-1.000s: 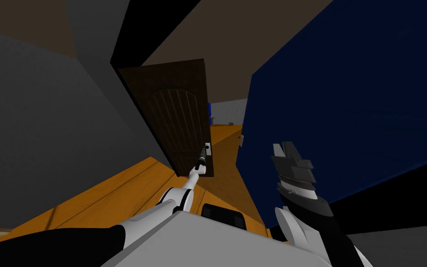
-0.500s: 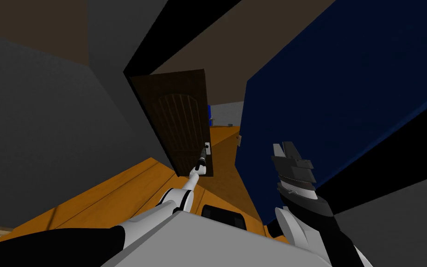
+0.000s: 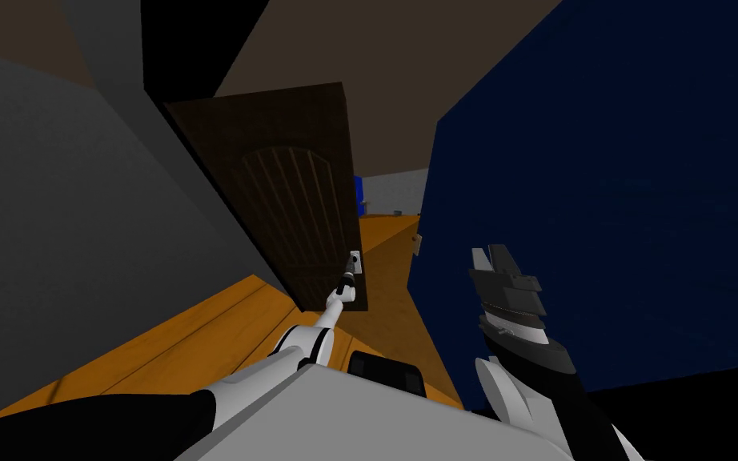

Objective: Push the door open

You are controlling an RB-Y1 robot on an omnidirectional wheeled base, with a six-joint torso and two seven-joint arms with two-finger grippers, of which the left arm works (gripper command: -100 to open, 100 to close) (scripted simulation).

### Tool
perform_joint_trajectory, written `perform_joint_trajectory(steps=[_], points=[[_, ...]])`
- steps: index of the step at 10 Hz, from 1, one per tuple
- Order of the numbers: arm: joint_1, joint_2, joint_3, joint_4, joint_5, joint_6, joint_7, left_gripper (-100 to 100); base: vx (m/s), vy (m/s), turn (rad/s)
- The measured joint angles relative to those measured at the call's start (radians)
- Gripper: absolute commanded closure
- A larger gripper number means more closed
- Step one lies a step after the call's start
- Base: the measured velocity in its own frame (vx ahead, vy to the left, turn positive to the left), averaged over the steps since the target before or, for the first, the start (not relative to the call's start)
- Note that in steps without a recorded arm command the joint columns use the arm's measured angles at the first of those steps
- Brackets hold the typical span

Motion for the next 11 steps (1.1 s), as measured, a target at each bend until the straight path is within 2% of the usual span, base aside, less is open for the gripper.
perform_joint_trajectory(steps=[1, 2, 7, 10, 11], points=[[0.002, -0.003, 0.001, 0.000, 0.000, -0.003, 0.000, -100, 0.096, 0.008, -0.005], [0.001, -0.003, 0.001, 0.000, 0.000, -0.004, 0.000, 100, -0.012, 0.001, 0.007], [0.004, -0.003, 0.001, 0.002, 0.000, -0.002, 0.000, 100, -0.019, -0.001, 0.000], [0.006, -0.005, 0.011, 0.018, 0.009, -0.003, -0.014, 100, 0.148, -0.023, 0.027], [0.012, -0.006, 0.016, 0.005, 0.013, 0.002, -0.021, 100, 0.188, -0.005, 0.031]])
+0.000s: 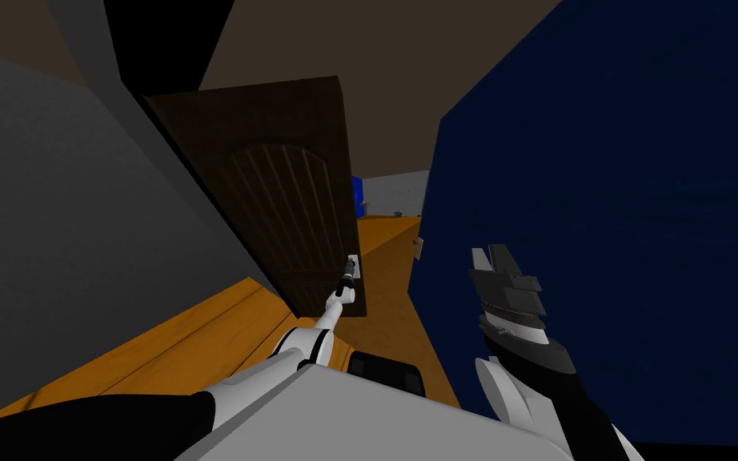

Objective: Push the door open

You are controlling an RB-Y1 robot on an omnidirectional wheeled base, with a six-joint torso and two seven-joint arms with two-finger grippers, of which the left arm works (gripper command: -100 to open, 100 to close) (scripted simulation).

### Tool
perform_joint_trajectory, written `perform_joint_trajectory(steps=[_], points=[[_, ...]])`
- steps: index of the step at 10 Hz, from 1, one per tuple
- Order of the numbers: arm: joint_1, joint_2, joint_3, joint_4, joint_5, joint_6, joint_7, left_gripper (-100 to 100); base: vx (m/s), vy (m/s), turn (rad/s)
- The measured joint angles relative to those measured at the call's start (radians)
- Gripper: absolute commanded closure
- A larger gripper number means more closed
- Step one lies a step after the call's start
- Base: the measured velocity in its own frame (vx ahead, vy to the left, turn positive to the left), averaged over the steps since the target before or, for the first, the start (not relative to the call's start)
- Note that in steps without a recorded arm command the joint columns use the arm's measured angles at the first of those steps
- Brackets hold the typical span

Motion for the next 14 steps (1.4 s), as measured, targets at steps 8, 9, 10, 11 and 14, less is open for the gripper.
perform_joint_trajectory(steps=[8, 9, 10, 11, 14], points=[[-0.061, -0.002, 0.075, 0.072, 0.053, -0.053, -0.096, 100, 0.153, -0.002, 0.041], [-0.092, 0.017, 0.088, 0.133, 0.064, -0.085, -0.104, 100, 0.137, 0.007, 0.078], [-0.051, 0.004, 0.098, 0.056, 0.068, -0.064, -0.120, 100, 0.160, 0.007, 0.126], [-0.044, 0.001, 0.115, 0.030, 0.078, -0.054, -0.143, -100, -0.053, -0.082, 0.120], [-0.058, 0.002, 0.116, 0.043, 0.080, -0.054, -0.159, -100, -0.206, -0.100, 0.067]])
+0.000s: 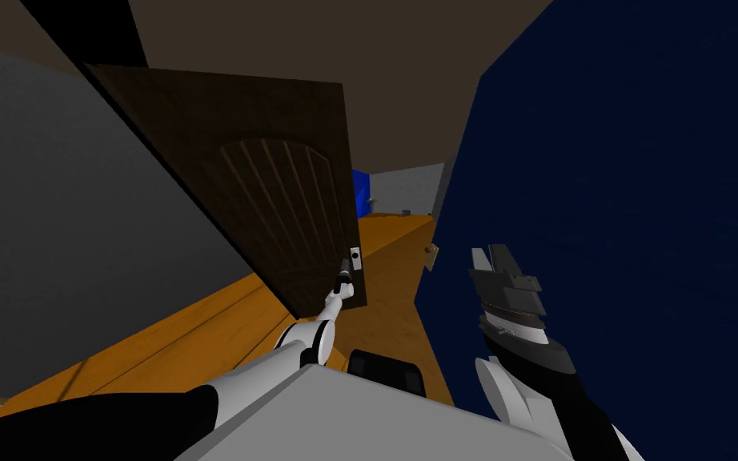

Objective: Push the door open

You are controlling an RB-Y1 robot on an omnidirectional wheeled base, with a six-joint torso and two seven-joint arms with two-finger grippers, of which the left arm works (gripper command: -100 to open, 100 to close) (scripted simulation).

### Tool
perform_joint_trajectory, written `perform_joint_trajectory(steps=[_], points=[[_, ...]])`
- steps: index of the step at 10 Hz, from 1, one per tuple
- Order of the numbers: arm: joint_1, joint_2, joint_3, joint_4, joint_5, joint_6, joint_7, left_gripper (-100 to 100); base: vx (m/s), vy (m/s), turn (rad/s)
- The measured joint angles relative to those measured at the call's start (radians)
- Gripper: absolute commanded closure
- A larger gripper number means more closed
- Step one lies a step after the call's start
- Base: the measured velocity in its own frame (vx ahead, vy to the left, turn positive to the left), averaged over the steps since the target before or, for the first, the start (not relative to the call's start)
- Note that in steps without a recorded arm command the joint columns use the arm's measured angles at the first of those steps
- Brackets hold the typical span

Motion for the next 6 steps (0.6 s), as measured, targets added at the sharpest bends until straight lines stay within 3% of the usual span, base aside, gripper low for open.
perform_joint_trajectory(steps=[1, 2, 3, 4, 5, 6], points=[[-0.002, -0.010, 0.000, 0.000, 0.000, 0.001, -0.005, -100, -0.201, -0.162, 0.091], [0.007, -0.029, 0.000, -0.030, 0.001, 0.018, -0.014, -100, -0.192, -0.138, 0.077], [0.001, -0.048, -0.001, -0.014, 0.001, 0.014, -0.019, -100, -0.156, -0.095, 0.056], [0.017, -0.073, -0.003, -0.048, -0.001, 0.027, -0.024, -100, -0.082, -0.049, 0.017], [0.011, -0.082, -0.002, -0.043, 0.000, 0.032, -0.028, -100, -0.021, -0.004, -0.007], [-0.004, -0.080, -0.001, -0.014, 0.002, 0.019, -0.027, -100, 0.000, 0.000, 0.000]])
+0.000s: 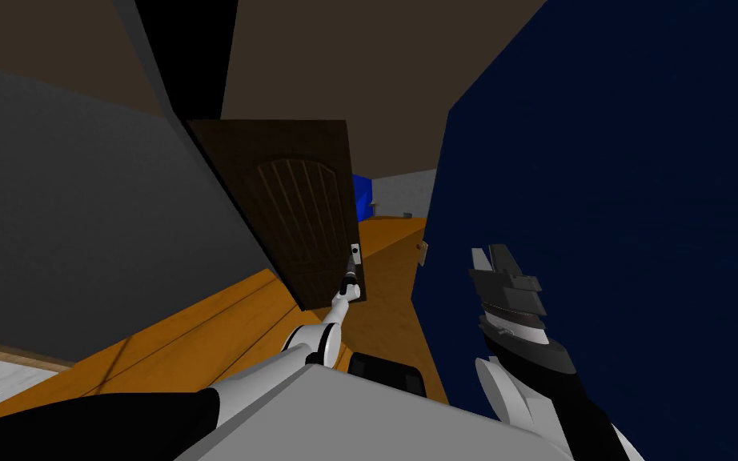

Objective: Push the door open

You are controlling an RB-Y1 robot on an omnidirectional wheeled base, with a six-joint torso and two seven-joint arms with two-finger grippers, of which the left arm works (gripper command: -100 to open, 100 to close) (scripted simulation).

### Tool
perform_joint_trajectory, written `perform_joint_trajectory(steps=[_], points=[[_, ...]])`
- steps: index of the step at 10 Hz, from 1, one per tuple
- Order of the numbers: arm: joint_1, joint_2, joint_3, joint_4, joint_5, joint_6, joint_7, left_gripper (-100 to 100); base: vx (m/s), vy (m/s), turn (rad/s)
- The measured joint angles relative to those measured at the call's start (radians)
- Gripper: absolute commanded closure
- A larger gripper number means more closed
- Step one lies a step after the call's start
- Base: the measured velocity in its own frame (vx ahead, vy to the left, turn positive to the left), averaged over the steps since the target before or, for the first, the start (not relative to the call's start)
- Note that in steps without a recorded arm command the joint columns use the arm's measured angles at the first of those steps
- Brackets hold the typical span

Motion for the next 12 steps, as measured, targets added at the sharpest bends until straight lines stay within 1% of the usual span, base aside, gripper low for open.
perform_joint_trajectory(steps=[1, 3, 4, 5, 7, 8, 9, 10, 11, 12], points=[[-0.001, 0.000, 0.000, 0.004, 0.000, -0.004, 0.000, -100, 0.079, 0.017, -0.031], [0.004, 0.030, 0.001, 0.002, 0.000, -0.008, 0.001, -100, 0.170, 0.053, -0.022], [0.002, 0.045, 0.001, 0.008, 0.001, -0.012, 0.004, -100, 0.216, 0.053, -0.036], [-0.008, 0.057, 0.003, 0.028, 0.002, -0.023, 0.006, -100, 0.209, 0.044, -0.029], [0.006, 0.058, 0.004, 0.008, 0.002, -0.020, 0.004, -100, 0.230, 0.019, -0.034], [0.009, 0.052, 0.006, 0.006, 0.002, -0.022, 0.004, -100, 0.267, 0.045, -0.043], [0.005, 0.045, 0.007, 0.018, 0.003, -0.030, 0.006, -100, 0.215, 0.059, -0.029], [0.010, 0.030, 0.006, 0.013, 0.002, -0.033, 0.009, -100, 0.086, 0.030, -0.008], [0.011, 0.029, 0.006, 0.012, 0.002, -0.033, 0.010, 100, -0.007, -0.006, 0.008], [0.009, 0.030, 0.005, 0.012, 0.002, -0.034, 0.010, 100, -0.036, -0.015, -0.001]])
